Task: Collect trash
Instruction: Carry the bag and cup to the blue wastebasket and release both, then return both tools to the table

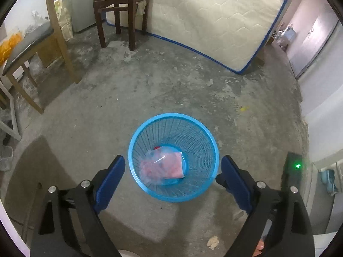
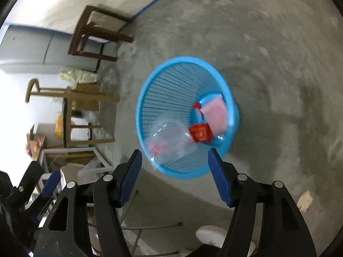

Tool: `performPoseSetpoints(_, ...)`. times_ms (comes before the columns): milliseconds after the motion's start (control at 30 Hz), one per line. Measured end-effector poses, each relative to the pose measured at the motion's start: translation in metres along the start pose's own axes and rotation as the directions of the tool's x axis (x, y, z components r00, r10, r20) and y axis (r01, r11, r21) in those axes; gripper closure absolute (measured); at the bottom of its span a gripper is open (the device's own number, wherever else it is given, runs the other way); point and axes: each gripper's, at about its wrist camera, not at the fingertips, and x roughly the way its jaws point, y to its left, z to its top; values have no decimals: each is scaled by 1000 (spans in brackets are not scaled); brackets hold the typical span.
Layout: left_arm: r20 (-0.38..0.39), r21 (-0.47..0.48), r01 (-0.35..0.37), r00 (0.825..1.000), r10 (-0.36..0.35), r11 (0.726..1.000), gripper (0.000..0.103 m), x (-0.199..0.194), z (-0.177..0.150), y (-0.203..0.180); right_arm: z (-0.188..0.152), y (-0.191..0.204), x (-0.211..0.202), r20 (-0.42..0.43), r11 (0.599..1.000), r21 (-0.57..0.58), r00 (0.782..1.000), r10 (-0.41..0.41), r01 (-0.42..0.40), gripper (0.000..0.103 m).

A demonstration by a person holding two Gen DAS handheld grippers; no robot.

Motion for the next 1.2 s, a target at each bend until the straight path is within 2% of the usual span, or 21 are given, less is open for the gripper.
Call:
performPoseSetpoints(167, 61, 8, 38, 997, -38, 999, 14, -37, 1, 16, -11, -7, -22, 37, 998, -63, 999, -23, 25, 41)
performPoseSetpoints(267, 134, -6, 80, 988, -79, 997, 14, -80, 3, 25, -21, 0, -42, 67, 993, -111, 998, -20, 28, 40)
performPoseSetpoints(400, 240, -16, 81, 968, -75, 997, 14, -153, -7, 34, -42, 27, -72, 121, 972, -231, 993, -13, 41, 37)
performPoseSetpoints(500, 280, -16, 100, 956, -92, 995, 14, -204, -27, 43, -62, 59, -99, 179, 931, -358, 984, -1, 66, 31)
performPoseSetpoints(600, 271, -10, 102, 958, -96, 995, 14, -243, -51, 55, -89, 99, -129, 240, 861, -498, 971, 20, 105, 23)
performPoseSetpoints(700, 291, -38, 61, 956, -47, 997, 14, -282, -83, 74, -117, 138, -148, 297, 771, -608, 955, -4, 192, 19)
performPoseSetpoints(767, 319, -74, 27, 948, -3, 997, 13, -307, -104, 88, -136, 160, -155, 328, 705, -666, 945, -16, 243, 14)
performPoseSetpoints(867, 388, -130, -40, 918, 88, 991, 11, -351, -141, 110, -175, 192, -161, 354, 594, -751, 935, -7, 289, 8)
performPoseSetpoints(900, 411, -156, -69, 902, 128, 985, 10, -367, -156, 119, -189, 202, -162, 361, 556, -774, 932, -4, 302, 8)
performPoseSetpoints(933, 426, -182, -99, 889, 169, 978, 10, -380, -168, 127, -207, 215, -162, 360, 505, -806, 933, 3, 309, 8)
performPoseSetpoints(1000, 430, -239, -161, 867, 253, 958, 7, -403, -192, 144, -236, 233, -158, 335, 432, -851, 942, 11, 298, 8)
performPoseSetpoints(1067, 423, -310, -194, 848, 318, 931, 6, -424, -222, 165, -258, 246, -150, 311, 391, -874, 950, -7, 289, 8)
performPoseSetpoints(1133, 418, -366, -199, 838, 351, 909, 5, -439, -250, 182, -286, 262, -137, 256, 348, -902, 966, -45, 256, 8)
performPoseSetpoints(1200, 396, -423, -190, 841, 369, 886, 5, -451, -278, 202, -310, 277, -126, 234, 304, -921, 970, -63, 242, 8)
